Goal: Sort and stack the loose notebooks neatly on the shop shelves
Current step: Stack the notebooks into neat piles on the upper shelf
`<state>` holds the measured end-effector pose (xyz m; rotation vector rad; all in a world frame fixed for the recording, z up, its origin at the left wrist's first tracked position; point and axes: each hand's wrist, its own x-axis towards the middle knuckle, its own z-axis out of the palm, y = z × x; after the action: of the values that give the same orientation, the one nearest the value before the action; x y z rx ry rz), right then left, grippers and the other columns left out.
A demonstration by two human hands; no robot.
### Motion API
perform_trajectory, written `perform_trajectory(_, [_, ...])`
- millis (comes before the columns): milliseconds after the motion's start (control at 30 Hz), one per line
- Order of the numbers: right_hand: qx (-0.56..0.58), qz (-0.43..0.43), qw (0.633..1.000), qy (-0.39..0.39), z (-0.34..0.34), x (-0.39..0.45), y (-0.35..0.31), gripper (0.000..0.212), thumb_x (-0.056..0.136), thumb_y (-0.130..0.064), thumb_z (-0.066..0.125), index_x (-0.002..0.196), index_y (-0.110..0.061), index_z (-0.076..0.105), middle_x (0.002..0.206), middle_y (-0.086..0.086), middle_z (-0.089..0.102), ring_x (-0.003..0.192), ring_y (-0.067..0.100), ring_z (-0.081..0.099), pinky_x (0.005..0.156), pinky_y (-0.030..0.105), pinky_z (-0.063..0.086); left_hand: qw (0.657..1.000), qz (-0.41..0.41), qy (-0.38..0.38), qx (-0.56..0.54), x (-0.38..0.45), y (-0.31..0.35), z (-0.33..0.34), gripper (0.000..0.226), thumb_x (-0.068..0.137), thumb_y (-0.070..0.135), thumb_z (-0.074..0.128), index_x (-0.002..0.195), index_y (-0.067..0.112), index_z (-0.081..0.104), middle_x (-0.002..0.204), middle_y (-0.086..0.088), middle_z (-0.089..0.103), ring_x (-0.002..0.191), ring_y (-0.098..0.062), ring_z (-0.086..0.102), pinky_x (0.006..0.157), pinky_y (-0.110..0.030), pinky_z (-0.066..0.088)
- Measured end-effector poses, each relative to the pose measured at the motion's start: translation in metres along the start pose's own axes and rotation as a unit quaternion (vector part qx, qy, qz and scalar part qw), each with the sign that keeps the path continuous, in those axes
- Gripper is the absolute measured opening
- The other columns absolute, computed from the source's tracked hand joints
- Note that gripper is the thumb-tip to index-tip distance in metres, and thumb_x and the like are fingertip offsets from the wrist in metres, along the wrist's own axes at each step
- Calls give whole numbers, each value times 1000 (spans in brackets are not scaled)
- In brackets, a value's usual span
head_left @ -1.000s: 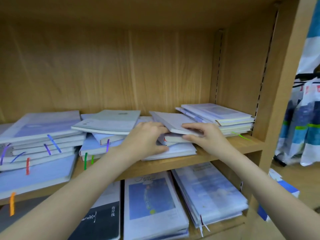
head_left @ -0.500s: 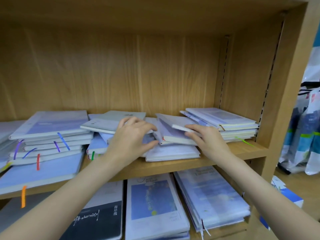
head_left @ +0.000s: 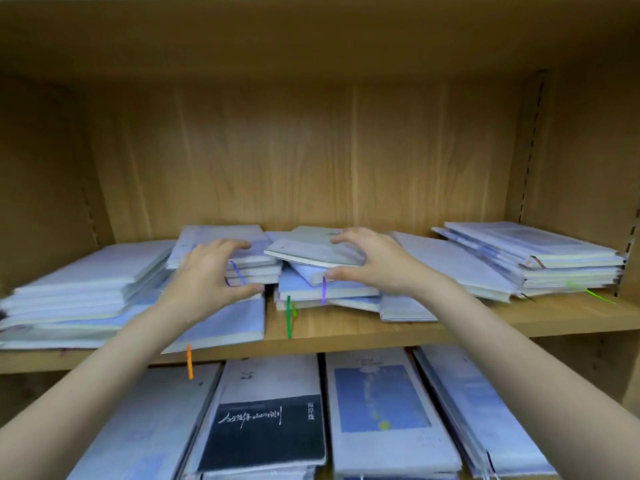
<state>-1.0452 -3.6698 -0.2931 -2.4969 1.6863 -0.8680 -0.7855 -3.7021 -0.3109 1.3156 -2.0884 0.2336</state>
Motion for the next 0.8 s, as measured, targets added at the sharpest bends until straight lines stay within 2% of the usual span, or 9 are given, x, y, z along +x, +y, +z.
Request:
perform_trajectory(100, [-30,35,998,-43,12,20,-12,70,81,-51,64,137,-16,43,143,2,42,131,20,37,100,29,31,995,8,-28,91,-6,-22,-14,78,62,67,61,128,28,49,131,7,51,122,-21,42,97,-35,31])
perform_trajectory(267, [-178,29,981,-71,0,20,-11,53,85,-49,60,128,-17,54,125,4,59,117,27,50,94,34,40,990,69,-40,117,-12,-44,-22,70,78,33,71,139,31,36,140,12,40,127,-16,34,96,-29,27])
perform_trajectory(400, [-140,18,989,-35,-24,18,-14,14,94,-31,54,89,-28,66,75,2,59,83,25,51,65,30,37,993,92,-24,67,-16,-54,-19,67,77,24,74,135,30,40,139,10,43,128,-16,37,97,-25,26])
perform_trajectory(467, [-185,36,982,11,-35,19,-10,26,96,-26,50,71,-29,55,66,-1,50,79,27,50,61,31,33,997,76,7,-26,-20,-59,-22,73,73,17,77,135,28,38,137,2,46,127,-20,40,97,-22,27])
perform_trajectory(533, [-288,78,954,-35,-41,20,1,17,96,-27,48,100,-25,64,88,4,61,94,26,56,78,33,39,992,23,56,-108,-28,-68,-30,89,69,14,81,142,18,30,139,-3,44,129,-20,40,99,-21,28])
perform_trajectory(567, [-318,106,938,-88,-41,20,2,26,94,-30,50,118,-28,61,101,4,62,102,24,54,87,34,40,991,-5,68,-115,-32,-74,-35,96,68,15,82,145,15,25,139,-5,43,130,-21,39,104,-25,28])
perform_trajectory(633, [-280,127,937,-164,-38,22,-5,44,89,-40,58,130,-28,53,104,2,58,103,20,50,89,30,40,993,-44,38,-101,-41,-87,-40,105,66,20,83,147,16,17,137,-7,47,130,-22,41,111,-40,26])
perform_trajectory(700, [-208,82,964,-145,-27,28,-27,55,84,-48,62,134,-27,50,116,1,59,114,21,47,89,26,36,993,-54,-4,-105,-50,-98,-39,105,66,27,83,146,21,15,127,-7,56,124,-20,49,111,-48,26])
perform_trajectory(800, [-118,-21,989,-81,3,48,-65,64,82,-47,65,138,-23,44,140,-3,49,132,21,39,103,27,29,994,-35,-21,-101,-58,-106,-33,102,67,35,80,143,25,14,113,4,61,119,-14,54,111,-45,24])
